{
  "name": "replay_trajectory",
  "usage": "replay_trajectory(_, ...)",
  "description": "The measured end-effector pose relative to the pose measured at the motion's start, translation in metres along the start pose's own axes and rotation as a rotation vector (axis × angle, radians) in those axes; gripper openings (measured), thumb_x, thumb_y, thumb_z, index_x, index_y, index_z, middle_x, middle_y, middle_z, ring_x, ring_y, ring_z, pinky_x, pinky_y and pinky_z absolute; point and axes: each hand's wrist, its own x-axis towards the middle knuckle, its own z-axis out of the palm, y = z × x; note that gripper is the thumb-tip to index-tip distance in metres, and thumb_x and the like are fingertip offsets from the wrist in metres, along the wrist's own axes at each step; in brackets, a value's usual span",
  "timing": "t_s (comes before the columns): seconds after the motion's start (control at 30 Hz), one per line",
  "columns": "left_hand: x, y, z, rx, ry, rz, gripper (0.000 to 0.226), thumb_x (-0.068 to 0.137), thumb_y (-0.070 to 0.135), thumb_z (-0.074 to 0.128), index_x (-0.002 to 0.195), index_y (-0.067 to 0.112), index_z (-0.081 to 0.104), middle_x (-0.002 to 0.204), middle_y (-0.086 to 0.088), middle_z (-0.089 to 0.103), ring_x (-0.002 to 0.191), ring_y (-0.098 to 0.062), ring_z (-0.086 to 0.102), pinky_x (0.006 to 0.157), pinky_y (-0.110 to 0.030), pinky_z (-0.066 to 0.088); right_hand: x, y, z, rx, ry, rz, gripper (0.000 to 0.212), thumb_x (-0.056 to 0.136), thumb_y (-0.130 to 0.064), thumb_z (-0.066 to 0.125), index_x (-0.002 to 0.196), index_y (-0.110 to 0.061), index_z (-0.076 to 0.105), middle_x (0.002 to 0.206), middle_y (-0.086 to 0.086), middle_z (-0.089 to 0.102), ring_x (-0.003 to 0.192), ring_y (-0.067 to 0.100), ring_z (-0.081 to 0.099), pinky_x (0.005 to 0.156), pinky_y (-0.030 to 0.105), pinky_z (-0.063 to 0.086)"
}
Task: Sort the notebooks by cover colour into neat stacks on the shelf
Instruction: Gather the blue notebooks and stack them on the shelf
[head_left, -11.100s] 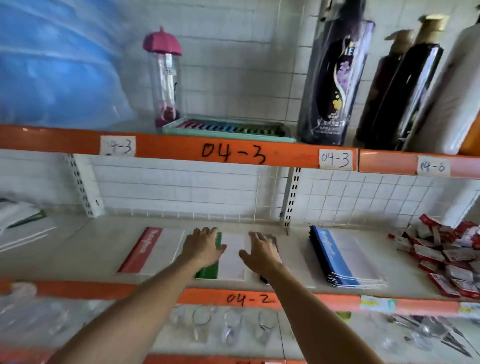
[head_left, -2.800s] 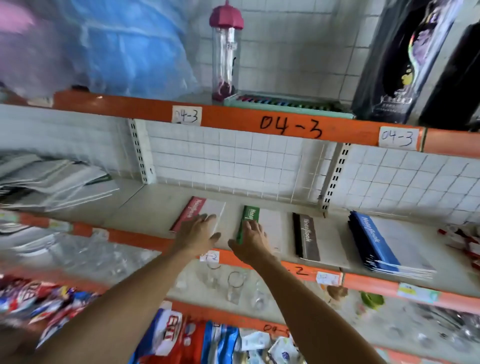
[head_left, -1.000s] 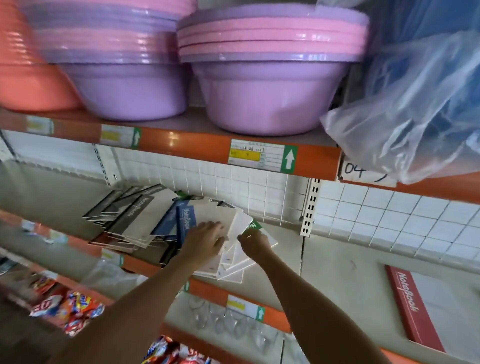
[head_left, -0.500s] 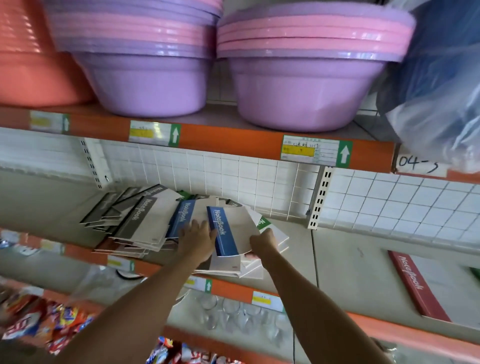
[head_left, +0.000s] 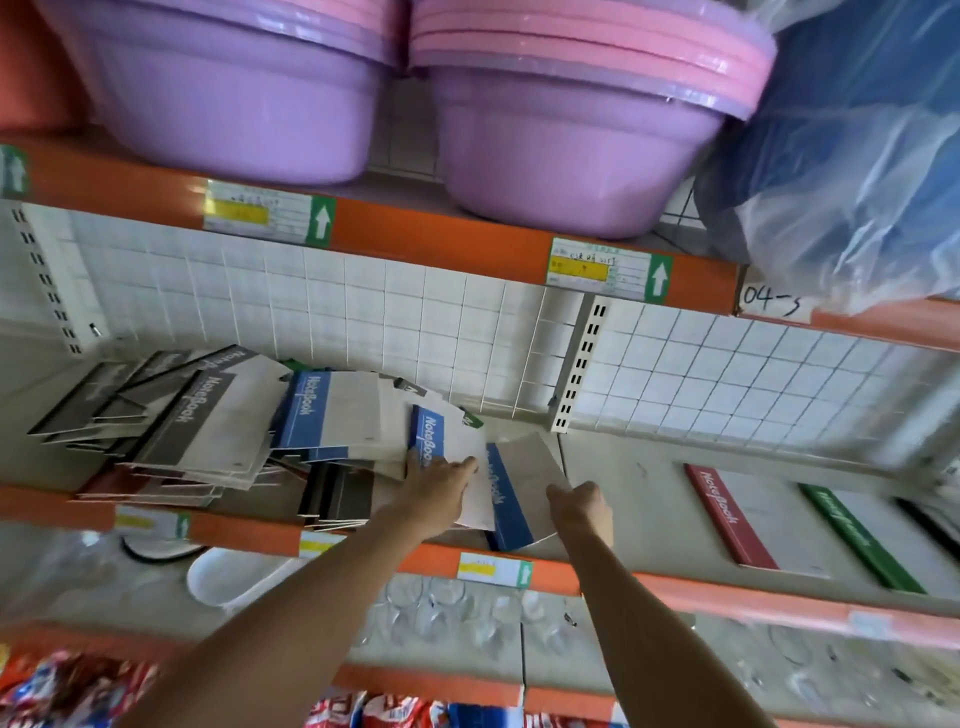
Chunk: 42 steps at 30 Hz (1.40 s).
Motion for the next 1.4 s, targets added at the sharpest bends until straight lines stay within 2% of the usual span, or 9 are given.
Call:
replay_trajectory(0.17, 0.009, 0.023, 0.023, -0.022, 0.052, 0.068, 0.033, 0.1, 0.026, 0.047, 0.133, 0.018, 0.047, 0.134, -0.008, 0.052, 0.129, -0.029, 0.043, 0.107, -0.047, 0.034, 0.0, 0.035, -0.021, -0.19, 0.128, 0.035, 0.031, 0.083, -0.032, 0.06, 0.104, -0.01, 0.056, 0.105, 0.016, 0.066, 0.097, 0.034, 0.061, 0.079, 0.035, 0.047)
replay_trajectory(0.3, 0.015, 0.032, 0.034, 0.064, -0.112, -0.134, 0.068, 0.1, 0.055, 0.038, 0.153, 0.013, 0.026, 0.159, -0.028, 0.013, 0.148, -0.042, 0.009, 0.117, -0.051, 0.016, 0.002, 0.052, -0.031, -0.183, 0.142, 0.002, 0.023, 0.086, -0.022, 0.055, 0.102, -0.007, 0.051, 0.103, 0.02, 0.066, 0.081, 0.032, 0.053, 0.069, 0.033, 0.039)
replay_trajectory(0.43, 0.026, 0.047, 0.044, 0.107, -0.05, -0.202, 0.076, 0.091, 0.074, 0.032, 0.14, 0.016, 0.042, 0.145, -0.029, 0.04, 0.136, -0.043, 0.03, 0.111, -0.049, 0.024, 0.006, 0.048, -0.03, -0.291, 0.133, 0.023, 0.036, 0.09, -0.033, 0.05, 0.113, -0.006, 0.053, 0.113, 0.019, 0.065, 0.103, 0.035, 0.062, 0.074, 0.034, 0.039)
replay_trajectory(0.63, 0.038, 0.056, 0.058, 0.076, 0.098, -0.287, 0.051, 0.091, 0.053, 0.061, 0.123, 0.013, 0.056, 0.12, -0.017, 0.059, 0.115, -0.035, 0.048, 0.103, -0.045, 0.038, 0.019, 0.051, -0.021, -0.498, 0.175, -0.007, 0.044, 0.096, -0.047, 0.034, 0.109, -0.011, 0.056, 0.11, 0.011, 0.068, 0.1, 0.028, 0.063, 0.077, 0.034, 0.039)
replay_trajectory(0.8, 0.054, 0.059, 0.054, -0.184, 0.04, -0.416, 0.099, 0.077, 0.058, 0.074, 0.151, 0.014, 0.024, 0.138, -0.023, 0.04, 0.13, -0.039, 0.035, 0.107, -0.047, 0.03, 0.022, 0.059, -0.012, -0.504, 0.27, -0.031, 0.047, 0.095, -0.052, 0.032, 0.106, -0.013, 0.057, 0.107, 0.01, 0.069, 0.098, 0.029, 0.063, 0.078, 0.036, 0.042)
replay_trajectory(0.9, 0.055, 0.059, 0.052, -0.346, 0.171, -0.551, 0.121, 0.055, 0.057, 0.089, 0.148, 0.009, 0.028, 0.135, -0.021, 0.044, 0.123, -0.037, 0.042, 0.101, -0.044, 0.035, 0.022, 0.061, -0.012, -0.482, 0.282, -0.037, 0.05, 0.095, -0.054, 0.032, 0.106, -0.013, 0.058, 0.108, 0.011, 0.069, 0.099, 0.029, 0.063, 0.079, 0.036, 0.043)
replay_trajectory(1.03, 0.054, 0.052, 0.059, -0.487, 0.325, -0.53, 0.101, 0.043, 0.048, 0.096, 0.12, 0.002, 0.049, 0.117, -0.017, 0.06, 0.11, -0.036, 0.056, 0.092, -0.044, 0.045, 0.022, 0.063, -0.013, -0.458, 0.287, -0.055, 0.057, 0.097, -0.058, 0.026, 0.105, -0.013, 0.06, 0.106, 0.011, 0.07, 0.096, 0.03, 0.064, 0.08, 0.036, 0.044)
replay_trajectory(1.17, 0.056, 0.05, 0.064, -0.561, 0.325, -0.502, 0.079, 0.052, 0.047, 0.094, 0.104, 0.007, 0.05, 0.103, -0.014, 0.064, 0.094, -0.033, 0.061, 0.082, -0.046, 0.052, 0.02, 0.063, -0.014, -0.43, 0.304, -0.067, 0.059, 0.096, -0.06, 0.025, 0.095, -0.015, 0.063, 0.098, 0.011, 0.071, 0.089, 0.029, 0.065, 0.074, 0.035, 0.043)
replay_trajectory(1.4, 0.057, 0.052, 0.065, -0.428, 0.404, -0.425, 0.048, 0.08, 0.027, 0.08, 0.116, 0.007, 0.058, 0.09, -0.021, 0.067, 0.079, -0.039, 0.062, 0.077, -0.045, 0.052, 0.02, 0.065, -0.016, -0.428, 0.351, -0.152, 0.044, 0.098, -0.049, 0.034, 0.084, -0.016, 0.06, 0.088, 0.011, 0.071, 0.081, 0.031, 0.065, 0.065, 0.033, 0.036)
